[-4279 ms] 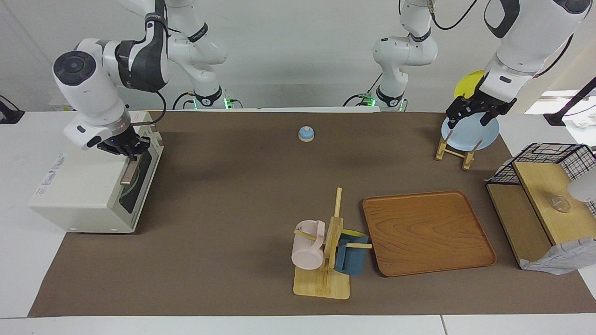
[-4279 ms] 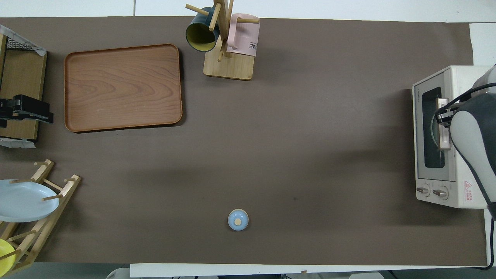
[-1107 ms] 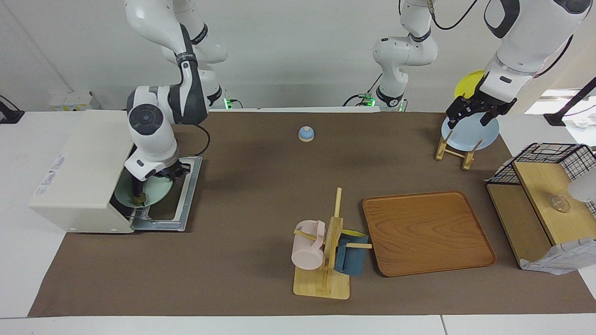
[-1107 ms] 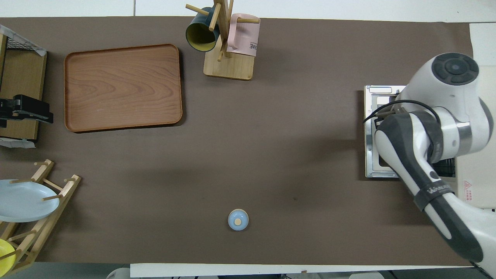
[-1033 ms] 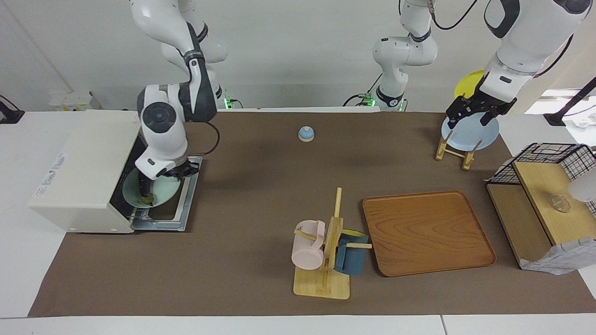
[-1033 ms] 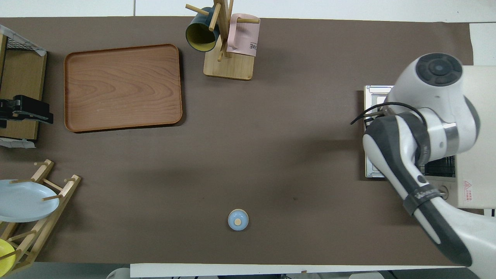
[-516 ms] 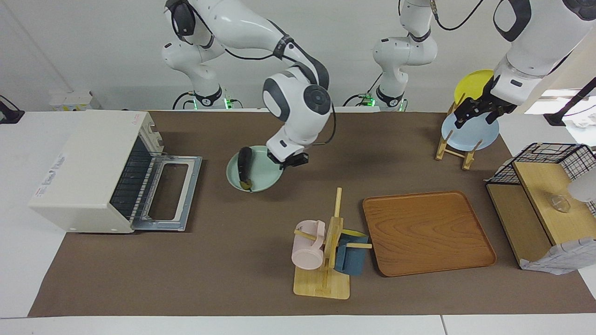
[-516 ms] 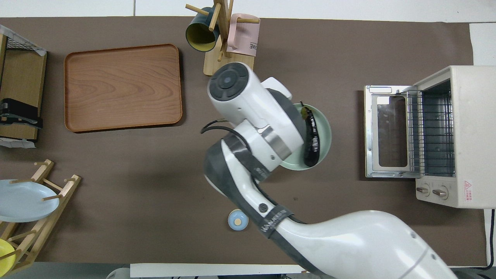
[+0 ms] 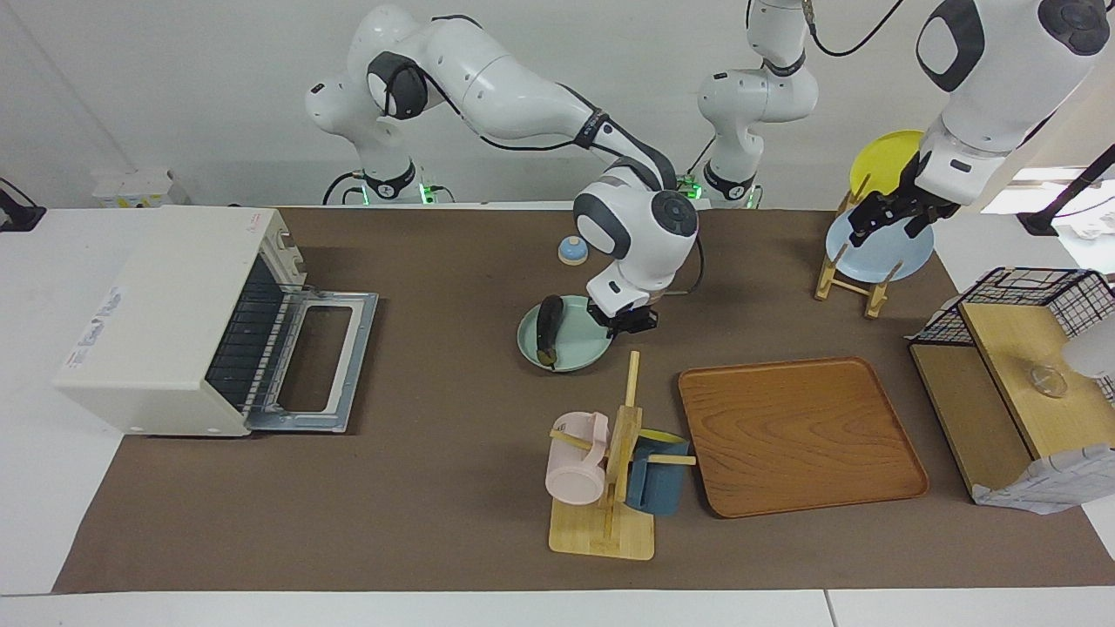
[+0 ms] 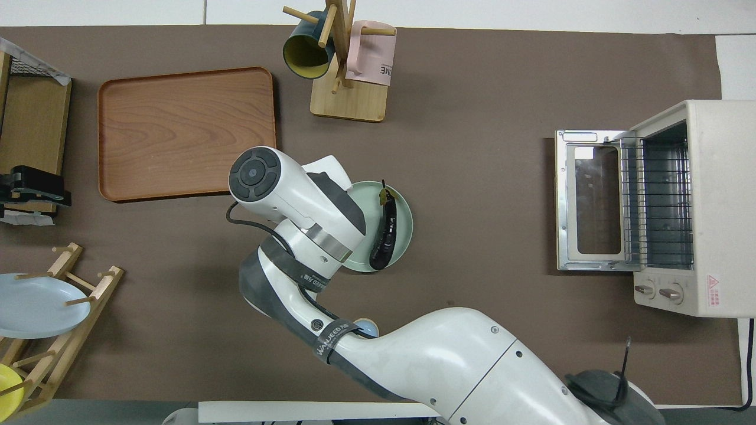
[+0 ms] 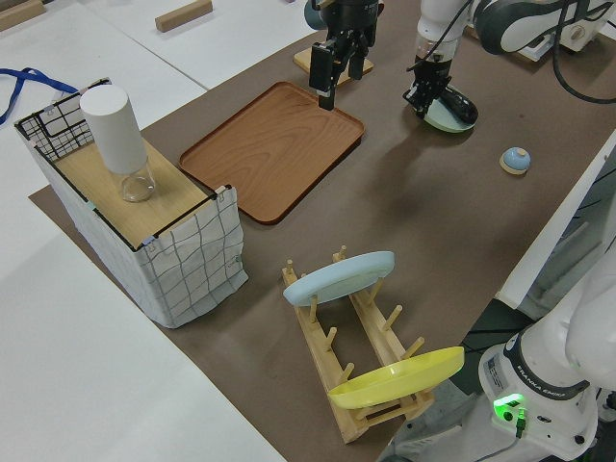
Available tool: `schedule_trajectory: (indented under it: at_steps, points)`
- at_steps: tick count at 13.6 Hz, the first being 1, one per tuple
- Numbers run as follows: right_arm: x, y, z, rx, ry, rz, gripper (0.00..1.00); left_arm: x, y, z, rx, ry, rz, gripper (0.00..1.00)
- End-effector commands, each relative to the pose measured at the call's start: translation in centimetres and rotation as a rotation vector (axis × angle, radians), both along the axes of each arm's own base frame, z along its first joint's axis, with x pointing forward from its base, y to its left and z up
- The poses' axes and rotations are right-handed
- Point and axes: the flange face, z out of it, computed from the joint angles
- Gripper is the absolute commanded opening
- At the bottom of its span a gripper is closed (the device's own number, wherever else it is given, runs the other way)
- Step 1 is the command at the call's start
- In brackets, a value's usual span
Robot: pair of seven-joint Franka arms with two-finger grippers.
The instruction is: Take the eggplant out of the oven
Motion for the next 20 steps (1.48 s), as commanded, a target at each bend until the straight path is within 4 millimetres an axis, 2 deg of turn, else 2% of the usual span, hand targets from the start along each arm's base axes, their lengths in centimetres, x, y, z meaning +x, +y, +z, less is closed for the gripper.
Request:
schedule_trajectory:
  at_steps: [1, 2, 3, 4, 5, 6, 7, 8, 9, 11, 12, 14, 15, 16, 17, 18, 19, 20]
  points:
    - [1.0, 0.8, 1.1, 0.081, -0.024, -0.104, 0.30, -0.9, -1.6, -1.6, 0.003, -0.019, -0.027, 1.00]
    - [2.0, -0.3, 2.0, 0.088, -0.028, -0.116, 0.34, -0.8, -3.1, -2.5, -0.001, -0.037, -0.055, 1.00]
    - [3.1, -1.8, 3.6, 0.096, -0.039, -0.129, 0.42, -0.8, -5.1, -3.8, -0.006, -0.052, -0.060, 1.00]
    - [4.0, -3.6, 6.9, 0.103, -0.049, -0.112, 0.45, -0.7, -7.9, -5.0, -0.013, -0.079, -0.064, 1.00]
    - [5.5, -7.4, 9.4, 0.088, -0.038, -0.073, 0.45, -1.2, -11.9, -6.6, -0.030, -0.094, -0.070, 1.00]
    - [6.3, -11.7, 11.1, 0.056, 0.002, -0.008, 0.45, -1.6, -16.5, -9.3, -0.035, -0.093, -0.056, 1.00]
    - [6.3, -15.8, 11.7, 0.030, 0.043, 0.040, 0.44, -1.8, -20.8, -11.7, -0.039, -0.101, -0.048, 1.00]
    - [6.1, -20.3, 11.7, 0.006, 0.069, 0.071, 0.38, -1.9, -23.8, -13.6, -0.051, -0.111, -0.031, 1.00]
    - [5.6, -24.0, 11.0, -0.003, 0.086, 0.102, 0.31, -3.1, -27.9, -15.1, -0.076, -0.122, -0.006, 1.00]
    - [4.8, -29.7, 9.1, -0.011, 0.102, 0.162, 0.14, -5.7, -34.3, -17.5, -0.103, -0.148, 0.046, 1.00]
    - [4.7, -32.5, 7.5, -0.042, 0.108, 0.197, 0.09, -6.8, -36.0, -19.0, -0.102, -0.144, 0.041, 1.00]
    - [5.1, -37.5, 5.8, -0.053, 0.116, 0.241, 0.04, -8.7, -39.6, -22.0, -0.109, -0.144, 0.021, 1.00]
    - [5.4, -40.6, 5.1, -0.044, 0.116, 0.245, 0.04, -9.9, -41.5, -23.9, -0.113, -0.146, 0.013, 1.00]
    - [5.1, -43.0, 3.5, -0.034, 0.114, 0.242, 0.04, -10.3, -42.3, -26.1, -0.105, -0.140, 0.002, 1.00]
    - [4.8, -44.3, 2.0, -0.025, 0.092, 0.256, 0.04, -10.2, -42.6, -27.7, -0.101, -0.139, 0.001, 1.00]
    - [4.5, -45.6, 0.8, -0.020, 0.086, 0.267, 0.03, -10.2, -42.7, -28.4, -0.100, -0.138, 0.002, 0.97]
    - [4.3, -45.8, 0.0, -0.020, 0.095, 0.265, 0.03, -10.3, -42.8, -28.6, -0.094, -0.132, 0.007, 0.62]
    - [4.2, -45.9, -0.2, -0.019, 0.096, 0.262, 0.03, -10.2, -42.7, -28.6, -0.093, -0.129, 0.053, 0.09]
